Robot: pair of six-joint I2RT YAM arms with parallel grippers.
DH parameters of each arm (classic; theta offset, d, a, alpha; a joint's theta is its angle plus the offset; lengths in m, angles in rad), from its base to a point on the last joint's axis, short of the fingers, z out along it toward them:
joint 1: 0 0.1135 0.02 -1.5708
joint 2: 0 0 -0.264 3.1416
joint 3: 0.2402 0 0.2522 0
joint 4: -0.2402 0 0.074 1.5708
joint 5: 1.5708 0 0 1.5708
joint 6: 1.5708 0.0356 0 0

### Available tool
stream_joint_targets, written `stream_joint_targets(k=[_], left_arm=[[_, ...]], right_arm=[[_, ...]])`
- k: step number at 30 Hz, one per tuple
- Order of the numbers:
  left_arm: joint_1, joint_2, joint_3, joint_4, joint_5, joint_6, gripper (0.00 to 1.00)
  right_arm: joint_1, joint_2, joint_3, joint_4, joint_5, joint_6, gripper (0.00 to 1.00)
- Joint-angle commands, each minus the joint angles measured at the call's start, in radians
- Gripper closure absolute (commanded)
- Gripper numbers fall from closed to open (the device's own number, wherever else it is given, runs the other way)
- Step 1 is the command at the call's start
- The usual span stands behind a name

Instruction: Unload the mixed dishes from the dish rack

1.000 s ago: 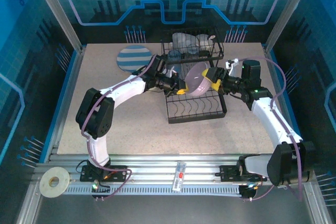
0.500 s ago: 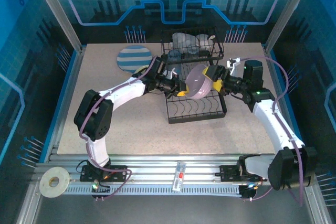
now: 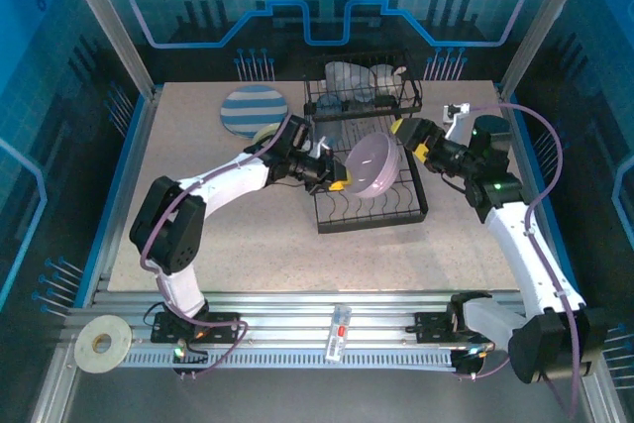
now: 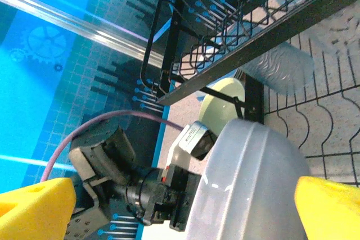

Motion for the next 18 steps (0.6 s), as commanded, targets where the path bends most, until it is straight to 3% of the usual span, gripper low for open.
stream_joint_targets(k=[1, 7, 13, 18], left_arm=[[-0.007, -0.128, 0.023, 0.033, 0.050, 0.010, 1.00], [-0.008, -0.237, 0.076, -0.133, -0.020, 0.122, 1.00], [0.010, -0.365, 0.143, -0.332, -0.173, 0.248, 1.00], [0.092, -0.483, 0.158, -0.429, -0.289, 0.275, 1.00]], right_arm=[[-0.015, -0.030, -0.004, 0.004, 0.090, -0.025, 0.00], [-0.022, -0.042, -0.002, -0.008, 0.164, -0.024, 0.00], [-0.009, -0.007, 0.031, 0.018, 0.193, -0.035, 0.00], [0.022, 0.026, 0.062, 0.033, 0.240, -0.070, 0.00]])
